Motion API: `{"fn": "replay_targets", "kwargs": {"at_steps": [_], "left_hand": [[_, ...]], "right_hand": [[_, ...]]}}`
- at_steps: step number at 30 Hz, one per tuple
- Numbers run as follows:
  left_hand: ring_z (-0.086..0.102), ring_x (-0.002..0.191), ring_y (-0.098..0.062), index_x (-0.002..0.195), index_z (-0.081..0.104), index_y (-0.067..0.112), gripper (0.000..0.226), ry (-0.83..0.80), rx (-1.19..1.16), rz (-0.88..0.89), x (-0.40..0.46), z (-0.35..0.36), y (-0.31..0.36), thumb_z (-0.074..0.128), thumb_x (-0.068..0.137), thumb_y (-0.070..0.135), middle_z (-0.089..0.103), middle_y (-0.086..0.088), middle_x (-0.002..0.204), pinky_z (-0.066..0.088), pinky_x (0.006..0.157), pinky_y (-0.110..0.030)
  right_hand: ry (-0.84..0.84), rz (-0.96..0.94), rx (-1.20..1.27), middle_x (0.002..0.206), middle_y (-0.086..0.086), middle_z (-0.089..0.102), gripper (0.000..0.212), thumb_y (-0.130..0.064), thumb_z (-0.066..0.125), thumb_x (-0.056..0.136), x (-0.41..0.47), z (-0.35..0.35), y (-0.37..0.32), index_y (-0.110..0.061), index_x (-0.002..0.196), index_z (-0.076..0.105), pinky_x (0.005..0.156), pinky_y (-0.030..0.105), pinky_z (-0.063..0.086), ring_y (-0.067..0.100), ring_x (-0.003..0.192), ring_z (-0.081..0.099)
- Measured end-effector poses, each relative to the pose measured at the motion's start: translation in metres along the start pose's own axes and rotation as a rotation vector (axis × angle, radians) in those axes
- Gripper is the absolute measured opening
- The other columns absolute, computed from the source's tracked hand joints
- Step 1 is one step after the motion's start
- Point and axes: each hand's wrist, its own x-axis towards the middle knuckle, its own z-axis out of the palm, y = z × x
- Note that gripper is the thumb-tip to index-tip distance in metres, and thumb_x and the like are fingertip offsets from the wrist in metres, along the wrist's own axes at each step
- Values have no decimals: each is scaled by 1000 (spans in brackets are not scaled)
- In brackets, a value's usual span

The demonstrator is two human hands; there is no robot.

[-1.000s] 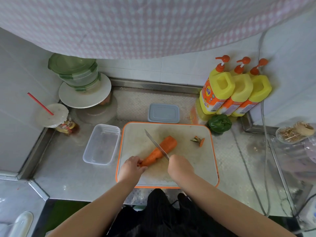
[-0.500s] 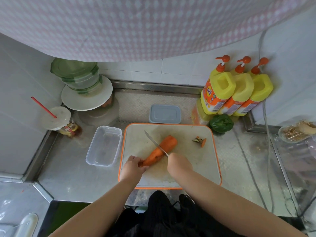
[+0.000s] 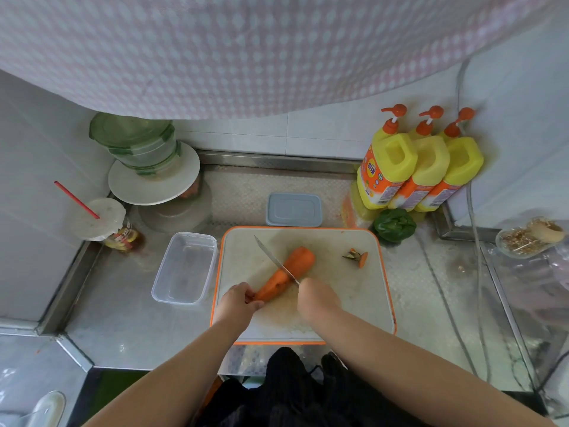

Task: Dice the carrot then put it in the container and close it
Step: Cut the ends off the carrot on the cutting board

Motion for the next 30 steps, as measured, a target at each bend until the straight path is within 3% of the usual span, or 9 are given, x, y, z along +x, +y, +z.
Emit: {"fn": "replay_targets", "kwargs": {"at_steps": [5,14,17,20,23,30], "left_hand": [[56,81,-11,90,59,21,17,-3,36,21,-3,1,3,73,86,29,60,4,93,39,64,-23],[55,82,-9,97,62,20,19,15,17,0,-3,-2,3,73,86,31,58,8,92,39,63,-21],[56,101,-15,112,63,23,27,26,78,75,-2,-2,4,70,86,28,56,6,108,45,82,-27],[47,116,-15,125,57,27,38,47,189,179,-3,2,11,64,88,33,52,6,122,40,98,-28],[46,116,-16,127,55,26,43,95,251,188,-1,6,18,63,89,46,51,6,122,40,98,-29],[48,110,-17,123,58,24,32,109,238,201,2,11,21,59,94,38,52,3,112,36,91,-26]], "right_hand": [[33,4,81,110,7,63,21,-11,41,96,-5,18,15,-13,111,56,80,34,47,26,102,60],[-48,30,-24,124,12,59,33,-3,45,94,13,-14,-11,-8,124,56,94,38,46,31,116,56],[-57,37,-47,127,13,58,35,-2,45,94,15,-13,-13,-8,127,54,96,38,45,32,118,55],[-46,36,-51,127,13,58,35,-1,44,93,16,-12,-13,-8,127,55,95,38,45,31,118,55],[-87,29,-71,129,13,56,36,-3,48,94,19,-17,-17,-7,129,54,98,39,44,32,120,54],[-51,-1,-77,123,12,59,31,-3,49,94,21,-11,-14,-7,124,56,94,37,47,31,116,56]]}}
